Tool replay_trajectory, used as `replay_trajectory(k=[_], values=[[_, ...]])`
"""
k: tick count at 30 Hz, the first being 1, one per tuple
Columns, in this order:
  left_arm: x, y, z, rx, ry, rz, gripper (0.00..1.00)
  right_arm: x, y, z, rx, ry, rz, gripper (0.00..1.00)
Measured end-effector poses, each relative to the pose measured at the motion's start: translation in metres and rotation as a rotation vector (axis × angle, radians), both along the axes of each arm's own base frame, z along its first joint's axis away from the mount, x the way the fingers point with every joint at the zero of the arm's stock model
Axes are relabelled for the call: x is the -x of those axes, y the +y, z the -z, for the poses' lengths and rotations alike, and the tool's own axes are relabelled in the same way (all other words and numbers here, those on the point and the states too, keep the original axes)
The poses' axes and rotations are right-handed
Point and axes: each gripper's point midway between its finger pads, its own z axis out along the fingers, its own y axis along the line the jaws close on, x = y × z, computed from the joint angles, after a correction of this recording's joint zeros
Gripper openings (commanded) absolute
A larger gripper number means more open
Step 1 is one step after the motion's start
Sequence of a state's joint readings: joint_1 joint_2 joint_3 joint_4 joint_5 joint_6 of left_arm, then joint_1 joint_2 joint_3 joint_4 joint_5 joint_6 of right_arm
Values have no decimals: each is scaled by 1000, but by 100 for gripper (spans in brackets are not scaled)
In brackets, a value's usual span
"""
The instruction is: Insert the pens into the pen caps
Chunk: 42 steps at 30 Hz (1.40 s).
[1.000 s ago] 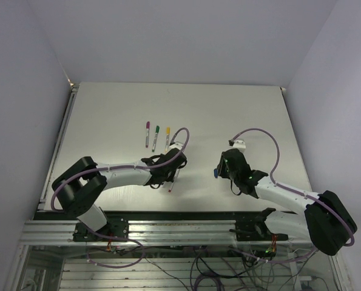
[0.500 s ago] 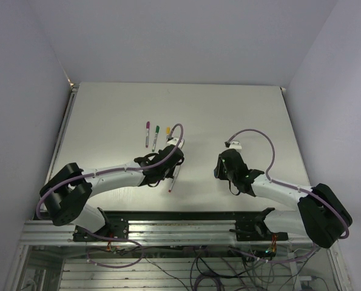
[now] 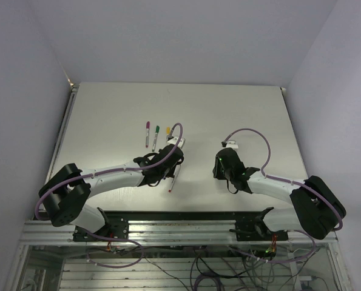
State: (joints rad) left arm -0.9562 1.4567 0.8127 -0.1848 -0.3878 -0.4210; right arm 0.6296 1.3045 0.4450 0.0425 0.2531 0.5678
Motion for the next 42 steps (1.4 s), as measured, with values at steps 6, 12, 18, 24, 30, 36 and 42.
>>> replay_trajectory(k=[6, 12, 18, 24, 30, 36, 42], values=[[1, -1, 0, 2, 3, 7, 7, -2, 2, 1, 3, 5, -1, 24], [1, -1, 0, 3, 4, 8, 7, -3, 2, 2, 5, 8, 0, 19], [1, -1, 0, 2, 3, 10, 7, -3, 2, 2, 11, 20, 1, 22], [1, -1, 0, 2, 3, 10, 7, -2, 2, 3, 17, 34, 1, 24], [1, -1, 0, 1, 3, 10, 7, -2, 3, 3, 24, 48, -1, 25], [1, -1, 0, -2, 2, 13, 7, -2, 3, 3, 30, 60, 3, 25], [1, -1, 0, -4, 0, 15, 7, -2, 3, 4, 34, 67, 9, 23]])
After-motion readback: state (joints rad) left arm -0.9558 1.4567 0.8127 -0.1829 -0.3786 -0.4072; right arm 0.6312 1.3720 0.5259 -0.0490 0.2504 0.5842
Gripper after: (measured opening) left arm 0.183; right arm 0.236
